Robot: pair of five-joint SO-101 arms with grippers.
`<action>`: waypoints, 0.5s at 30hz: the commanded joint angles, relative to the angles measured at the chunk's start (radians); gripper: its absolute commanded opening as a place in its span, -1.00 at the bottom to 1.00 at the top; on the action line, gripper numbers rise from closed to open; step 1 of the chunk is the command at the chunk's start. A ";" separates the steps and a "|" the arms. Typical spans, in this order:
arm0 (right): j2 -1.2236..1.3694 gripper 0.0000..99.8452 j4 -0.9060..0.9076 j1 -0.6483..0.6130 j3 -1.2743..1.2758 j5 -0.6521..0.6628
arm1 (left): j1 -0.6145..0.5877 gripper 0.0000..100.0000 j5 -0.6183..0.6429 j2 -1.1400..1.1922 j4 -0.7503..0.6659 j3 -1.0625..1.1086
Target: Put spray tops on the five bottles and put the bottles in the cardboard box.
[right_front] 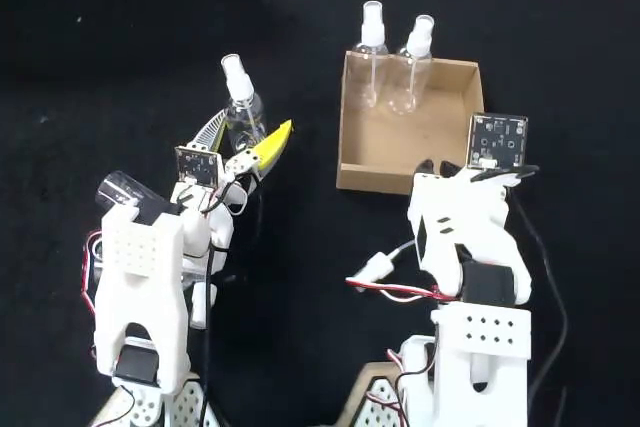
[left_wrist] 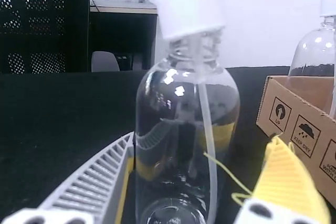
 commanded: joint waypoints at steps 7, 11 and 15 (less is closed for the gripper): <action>-0.016 -0.91 -0.026 0.005 -0.002 -0.005 | -0.047 -0.29 -0.005 -0.023 -0.025 0.035; -0.016 -0.91 -0.028 0.005 -0.002 -0.005 | -0.058 -0.29 0.002 -0.109 -0.064 0.097; -0.016 -0.91 -0.029 0.005 -0.002 -0.005 | -0.062 -0.29 0.002 -0.236 -0.064 0.179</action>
